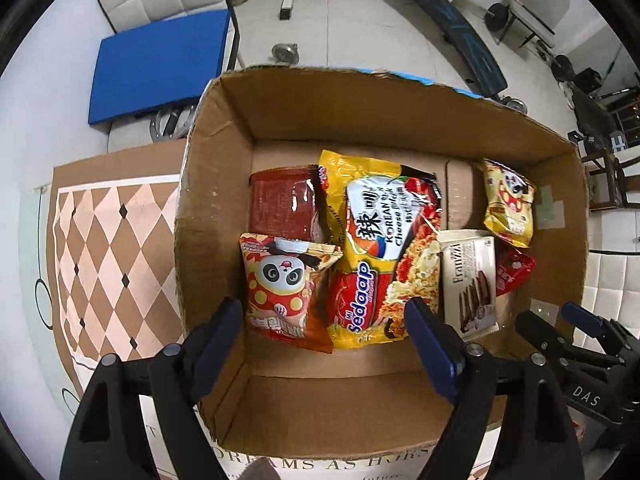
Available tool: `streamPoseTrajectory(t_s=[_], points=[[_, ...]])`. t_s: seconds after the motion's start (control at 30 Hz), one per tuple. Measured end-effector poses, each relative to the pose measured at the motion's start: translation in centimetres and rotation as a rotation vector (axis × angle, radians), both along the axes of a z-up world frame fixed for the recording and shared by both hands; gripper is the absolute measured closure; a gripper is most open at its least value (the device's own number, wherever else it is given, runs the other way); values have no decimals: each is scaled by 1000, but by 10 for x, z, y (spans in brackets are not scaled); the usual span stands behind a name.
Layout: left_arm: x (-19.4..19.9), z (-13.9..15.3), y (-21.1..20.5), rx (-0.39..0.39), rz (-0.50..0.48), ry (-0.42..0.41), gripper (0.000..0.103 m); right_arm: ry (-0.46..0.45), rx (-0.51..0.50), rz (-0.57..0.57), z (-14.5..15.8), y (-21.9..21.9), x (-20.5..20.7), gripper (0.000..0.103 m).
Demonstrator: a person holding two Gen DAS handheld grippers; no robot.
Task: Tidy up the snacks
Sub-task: 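Carry both packets into the box and open both tools to release them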
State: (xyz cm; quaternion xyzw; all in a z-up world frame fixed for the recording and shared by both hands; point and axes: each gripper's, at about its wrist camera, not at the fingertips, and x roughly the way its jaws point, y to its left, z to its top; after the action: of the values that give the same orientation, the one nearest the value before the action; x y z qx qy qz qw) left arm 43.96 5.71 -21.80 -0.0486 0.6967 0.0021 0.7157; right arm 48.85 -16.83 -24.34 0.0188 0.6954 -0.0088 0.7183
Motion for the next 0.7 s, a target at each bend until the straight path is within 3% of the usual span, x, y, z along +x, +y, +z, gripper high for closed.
streamPoseTrajectory(t_s=[0.23,0.7], points=[[-19,21,-7,15,-14,-71,20,-56,-13,24,20,7,-19,10],[-90,80,-7,42,-1,-280,20,-270,-52,62,83,12,-94,10]])
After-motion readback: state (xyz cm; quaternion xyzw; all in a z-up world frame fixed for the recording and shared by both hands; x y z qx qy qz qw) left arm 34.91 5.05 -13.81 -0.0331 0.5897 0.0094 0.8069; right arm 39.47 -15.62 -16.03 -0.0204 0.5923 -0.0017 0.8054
